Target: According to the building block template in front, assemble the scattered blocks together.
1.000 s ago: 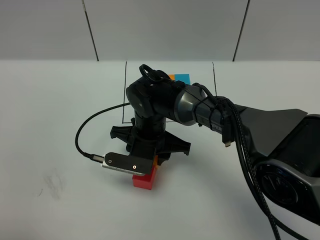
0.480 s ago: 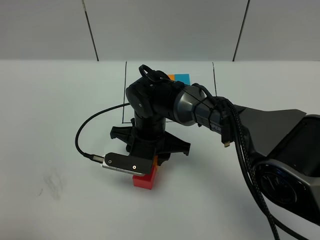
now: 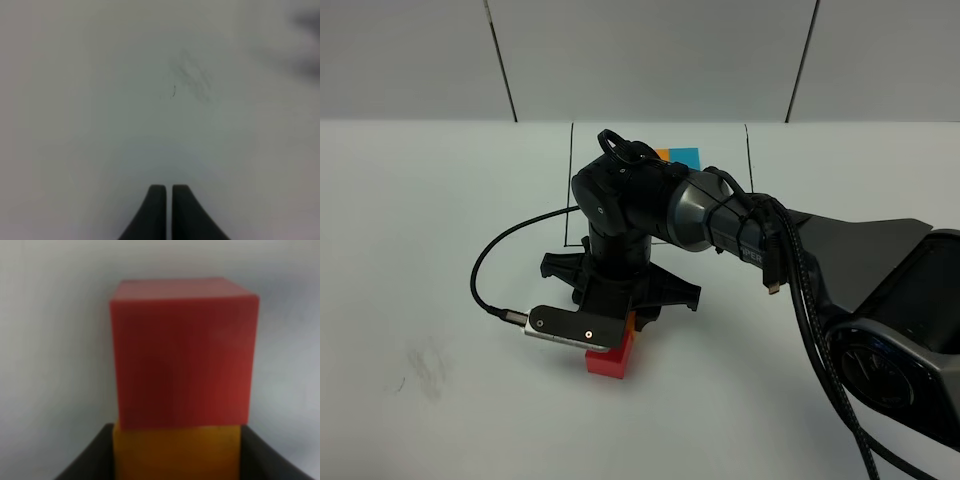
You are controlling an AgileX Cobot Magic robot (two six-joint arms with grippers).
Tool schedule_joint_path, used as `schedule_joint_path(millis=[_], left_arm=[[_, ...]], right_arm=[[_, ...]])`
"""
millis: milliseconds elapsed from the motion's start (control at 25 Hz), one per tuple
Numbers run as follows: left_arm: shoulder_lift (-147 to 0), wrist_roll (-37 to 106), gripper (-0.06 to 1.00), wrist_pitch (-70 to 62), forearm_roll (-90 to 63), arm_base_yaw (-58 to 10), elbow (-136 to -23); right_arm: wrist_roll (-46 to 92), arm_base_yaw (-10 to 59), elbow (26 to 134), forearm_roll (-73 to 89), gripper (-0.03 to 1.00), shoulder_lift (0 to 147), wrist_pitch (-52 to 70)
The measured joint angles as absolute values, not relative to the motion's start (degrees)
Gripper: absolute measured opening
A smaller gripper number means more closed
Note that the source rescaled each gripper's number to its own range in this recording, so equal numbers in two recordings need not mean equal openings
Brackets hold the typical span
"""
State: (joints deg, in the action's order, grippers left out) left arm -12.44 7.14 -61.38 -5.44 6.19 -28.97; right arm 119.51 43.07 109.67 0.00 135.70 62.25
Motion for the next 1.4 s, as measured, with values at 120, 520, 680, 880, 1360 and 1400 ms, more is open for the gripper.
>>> schedule_joint_path(millis=[120, 520, 680, 880, 1360, 1400], left_arm=[[-12.4, 7.1, 0.0, -61.4, -5.4, 6.2, -29.0], [-12.4, 7.1, 0.0, -61.4, -5.4, 6.2, -29.0], [-12.4, 7.1, 0.0, -61.4, -5.4, 6.2, -29.0], [-12.4, 7.1, 0.0, -61.4, -5.4, 6.2, -29.0], [-12.4, 7.1, 0.0, -61.4, -5.4, 6.2, -29.0], [-12.4, 7.1, 0.0, -61.4, -5.4, 6.2, -29.0]], right_arm=[[119.5, 43.1, 109.7, 0.0, 0.54, 135.7, 62.3], [119.5, 43.1, 109.7, 0.0, 0.54, 135.7, 62.2], [119.5, 43.1, 109.7, 0.0, 0.54, 135.7, 62.2], [119.5, 43.1, 109.7, 0.0, 0.54, 135.7, 62.1], [115.5, 43.1, 109.7, 0.0, 0.67, 135.9, 57.7], [115.3, 43.1, 109.7, 0.0, 0.71, 135.9, 57.6]])
